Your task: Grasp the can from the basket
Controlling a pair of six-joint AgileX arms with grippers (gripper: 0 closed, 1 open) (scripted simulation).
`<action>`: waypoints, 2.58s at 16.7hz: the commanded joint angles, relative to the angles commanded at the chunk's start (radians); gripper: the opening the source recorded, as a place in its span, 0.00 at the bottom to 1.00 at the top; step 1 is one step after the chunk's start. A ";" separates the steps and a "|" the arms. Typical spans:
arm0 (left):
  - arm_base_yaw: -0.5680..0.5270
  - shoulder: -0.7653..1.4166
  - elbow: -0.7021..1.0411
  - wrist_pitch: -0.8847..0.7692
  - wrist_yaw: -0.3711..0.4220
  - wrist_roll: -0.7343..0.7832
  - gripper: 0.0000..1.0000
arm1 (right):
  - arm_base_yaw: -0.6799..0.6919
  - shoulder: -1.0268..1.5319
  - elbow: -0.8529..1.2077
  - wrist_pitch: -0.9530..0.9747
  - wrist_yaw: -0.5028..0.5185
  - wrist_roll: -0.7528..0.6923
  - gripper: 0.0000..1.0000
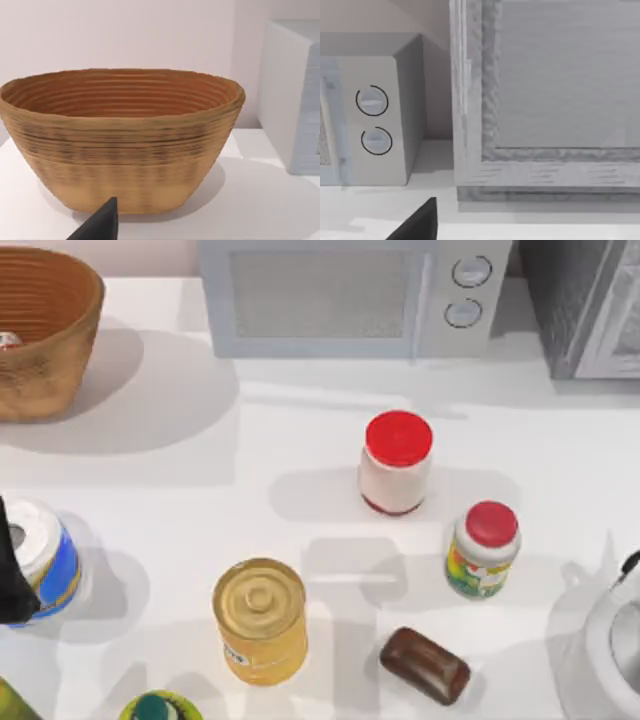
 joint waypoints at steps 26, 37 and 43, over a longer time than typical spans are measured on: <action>0.118 1.851 1.831 -0.968 0.065 0.123 1.00 | 0.000 0.000 0.000 0.000 0.000 0.000 1.00; 0.152 2.583 2.559 -1.341 0.097 0.173 1.00 | 0.000 0.000 0.000 0.000 0.000 0.000 1.00; 0.153 2.610 2.584 -1.354 0.098 0.175 1.00 | 0.000 0.000 0.000 0.000 0.000 0.000 1.00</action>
